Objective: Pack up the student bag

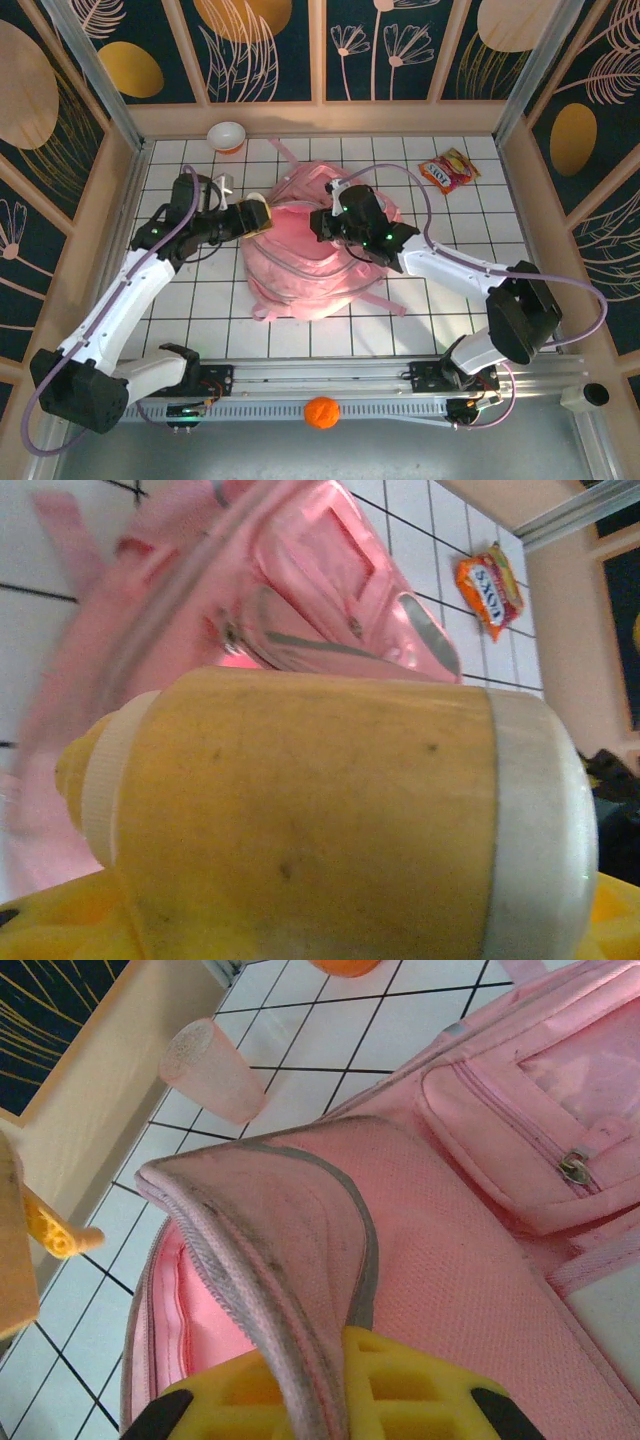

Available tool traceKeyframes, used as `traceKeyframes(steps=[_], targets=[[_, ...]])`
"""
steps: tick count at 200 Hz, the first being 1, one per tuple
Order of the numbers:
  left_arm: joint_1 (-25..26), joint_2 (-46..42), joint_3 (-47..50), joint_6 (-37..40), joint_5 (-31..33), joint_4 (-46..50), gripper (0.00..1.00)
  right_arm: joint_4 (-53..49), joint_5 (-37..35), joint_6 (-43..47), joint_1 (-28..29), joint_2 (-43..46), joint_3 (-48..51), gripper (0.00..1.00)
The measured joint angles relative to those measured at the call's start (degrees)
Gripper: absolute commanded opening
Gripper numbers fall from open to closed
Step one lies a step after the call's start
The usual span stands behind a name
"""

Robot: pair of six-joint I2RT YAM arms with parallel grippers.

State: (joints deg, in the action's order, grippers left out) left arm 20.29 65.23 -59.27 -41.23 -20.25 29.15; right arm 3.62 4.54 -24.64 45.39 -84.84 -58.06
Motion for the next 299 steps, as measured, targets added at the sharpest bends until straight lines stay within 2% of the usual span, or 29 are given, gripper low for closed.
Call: traceKeyframes(steps=[34,72,87,106,115,176,215,279,291,299], targets=[[4.55,1.70,4.24,-8.76,1.84,-4.61,0.42,-0.07,-0.50,0.07,0.72,-0.74,-1.14,0.00],[6.03,5.90,6.05,-14.84,2.69,-9.64,0.49,-0.09,-0.39,0.11,0.85,-0.74,-1.16,0.00],[6.38,7.41,6.01,-16.28,2.60,-12.22,0.56,0.04,-0.39,0.20,0.85,-0.79,-1.16,0.00],[6.88,9.38,5.31,-17.44,1.84,-13.62,0.71,0.07,-0.42,0.28,0.90,-0.90,-1.16,0.00],[7.13,10.29,4.68,-18.01,1.40,-13.97,0.75,0.09,-0.42,0.28,0.90,-0.90,-1.16,0.00],[7.15,9.53,5.49,-20.94,1.18,-14.86,0.84,0.46,-0.44,0.55,1.09,-0.90,-1.16,0.00],[7.15,7.58,5.68,-21.86,1.25,-15.76,0.85,0.46,-0.37,0.74,1.11,-0.90,-1.16,0.00],[7.15,8.04,5.64,-21.81,1.90,-14.64,0.66,0.46,-0.22,0.98,1.11,-0.90,-1.16,0.00],[7.15,7.98,5.68,-21.64,2.47,-14.25,0.66,0.48,-0.07,1.40,1.11,-0.90,-1.16,0.00],[7.15,7.89,5.77,-21.64,2.75,-14.21,0.69,0.48,0.15,1.62,1.11,-0.90,-1.16,0.00]])
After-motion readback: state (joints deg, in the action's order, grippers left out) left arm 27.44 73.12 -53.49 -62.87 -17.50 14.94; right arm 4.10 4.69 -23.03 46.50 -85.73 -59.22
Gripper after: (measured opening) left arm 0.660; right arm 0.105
